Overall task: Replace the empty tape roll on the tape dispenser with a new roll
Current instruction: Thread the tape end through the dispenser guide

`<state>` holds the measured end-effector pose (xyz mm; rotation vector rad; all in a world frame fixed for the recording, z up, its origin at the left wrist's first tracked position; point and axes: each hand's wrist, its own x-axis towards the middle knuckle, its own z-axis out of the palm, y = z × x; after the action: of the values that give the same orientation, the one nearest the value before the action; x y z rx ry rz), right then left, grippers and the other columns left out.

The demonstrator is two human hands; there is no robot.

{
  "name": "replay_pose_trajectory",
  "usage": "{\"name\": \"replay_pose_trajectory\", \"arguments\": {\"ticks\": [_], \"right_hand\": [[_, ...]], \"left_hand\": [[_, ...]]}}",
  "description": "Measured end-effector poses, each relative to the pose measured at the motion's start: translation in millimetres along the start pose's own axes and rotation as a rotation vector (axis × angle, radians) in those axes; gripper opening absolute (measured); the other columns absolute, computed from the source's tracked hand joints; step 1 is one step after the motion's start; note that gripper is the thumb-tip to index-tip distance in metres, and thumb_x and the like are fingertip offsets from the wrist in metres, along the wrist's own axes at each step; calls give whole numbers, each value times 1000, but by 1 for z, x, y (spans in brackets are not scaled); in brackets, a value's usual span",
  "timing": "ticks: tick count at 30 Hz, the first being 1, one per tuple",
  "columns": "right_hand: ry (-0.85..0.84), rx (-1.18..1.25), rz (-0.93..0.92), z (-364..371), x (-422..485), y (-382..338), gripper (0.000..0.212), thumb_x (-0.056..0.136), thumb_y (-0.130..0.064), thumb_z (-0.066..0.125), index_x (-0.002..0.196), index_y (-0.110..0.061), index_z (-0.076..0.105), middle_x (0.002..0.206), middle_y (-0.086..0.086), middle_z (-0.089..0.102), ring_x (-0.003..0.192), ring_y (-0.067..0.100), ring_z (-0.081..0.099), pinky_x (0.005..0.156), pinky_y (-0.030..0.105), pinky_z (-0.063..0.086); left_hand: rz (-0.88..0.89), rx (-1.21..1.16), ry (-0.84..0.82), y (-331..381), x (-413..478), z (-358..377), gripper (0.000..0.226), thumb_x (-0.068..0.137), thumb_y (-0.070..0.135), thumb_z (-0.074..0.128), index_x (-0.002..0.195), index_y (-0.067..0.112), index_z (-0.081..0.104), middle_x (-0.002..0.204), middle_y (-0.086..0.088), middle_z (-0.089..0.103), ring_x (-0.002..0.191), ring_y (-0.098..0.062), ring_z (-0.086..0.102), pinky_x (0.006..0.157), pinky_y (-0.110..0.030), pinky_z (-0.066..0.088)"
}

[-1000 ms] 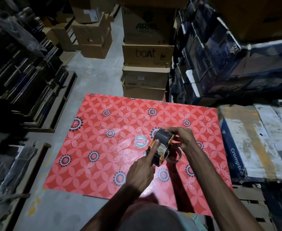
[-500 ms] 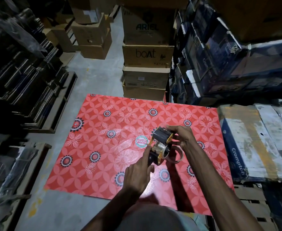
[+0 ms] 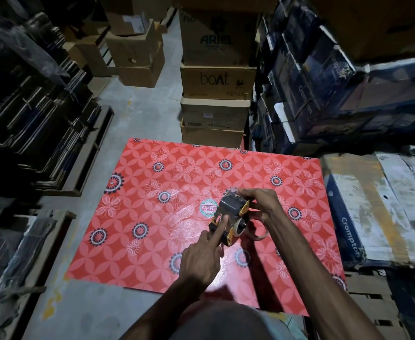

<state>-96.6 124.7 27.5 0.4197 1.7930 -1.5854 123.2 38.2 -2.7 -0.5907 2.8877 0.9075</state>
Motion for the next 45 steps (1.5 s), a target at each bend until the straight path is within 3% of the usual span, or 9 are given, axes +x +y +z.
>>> {"name": "replay_pose_trajectory", "arguments": {"ticks": [12,16,18,23,28,32,36,41,45], "right_hand": [[-83,15,163,-10,-1,-23,8,82,-12,77,85,-14,69,84,-2,64,69,19,58,74,46,55],[-186,171,317,-24,5,-33,44,78,-5,76,120,-14,65,125,9,64,110,37,67,90,73,49],[-123,253,361,-34,9,-34,51,68,-13,76,118,-15,67,133,14,58,124,39,58,89,70,48],[111,305,306,-55,13,-31,29,78,-28,72,104,-19,69,127,4,62,111,25,59,73,41,44],[99,161,206,-45,-20,18,16,92,-26,66,100,-13,67,117,9,68,85,20,60,71,31,46],[-144,19,173,-23,-55,74,38,90,-43,72,107,-10,67,100,10,70,78,26,64,68,34,54],[-392,98,249,-6,-51,87,43,92,-50,69,123,-23,57,115,7,78,112,29,73,102,57,53],[-432,292,409,16,-42,79,44,84,-46,78,110,-13,70,113,9,74,114,25,67,101,52,53],[-532,301,411,20,-39,76,30,89,-40,74,95,-12,82,107,10,77,95,25,75,104,53,49]], "left_hand": [[36,-15,-31,4,18,-7,99,102,23,52,161,54,-22,92,-2,78,63,-28,69,62,-47,62],[41,64,-13,4,17,-15,98,102,22,53,158,56,-20,89,-2,77,63,-28,68,61,-41,60],[52,40,-7,4,11,-19,90,106,24,52,161,55,-12,95,2,78,69,-24,70,61,-36,55],[18,48,22,2,0,-24,78,110,36,47,165,52,-5,102,4,75,74,-21,65,65,-31,37],[-26,-60,52,-2,7,-14,87,105,34,53,164,56,-7,89,2,77,66,-15,65,68,-32,55],[-55,-177,94,0,17,-16,87,105,34,61,165,53,0,62,11,60,49,4,52,50,-12,40],[-42,-229,139,0,28,-22,82,102,35,64,166,49,13,66,14,60,52,5,50,49,-12,30],[-84,-366,219,10,41,-25,66,95,25,70,152,48,44,81,4,78,69,-8,72,65,-36,60],[-106,-401,227,15,44,-20,67,96,20,69,153,46,45,87,12,77,76,3,71,71,-21,59]]}}
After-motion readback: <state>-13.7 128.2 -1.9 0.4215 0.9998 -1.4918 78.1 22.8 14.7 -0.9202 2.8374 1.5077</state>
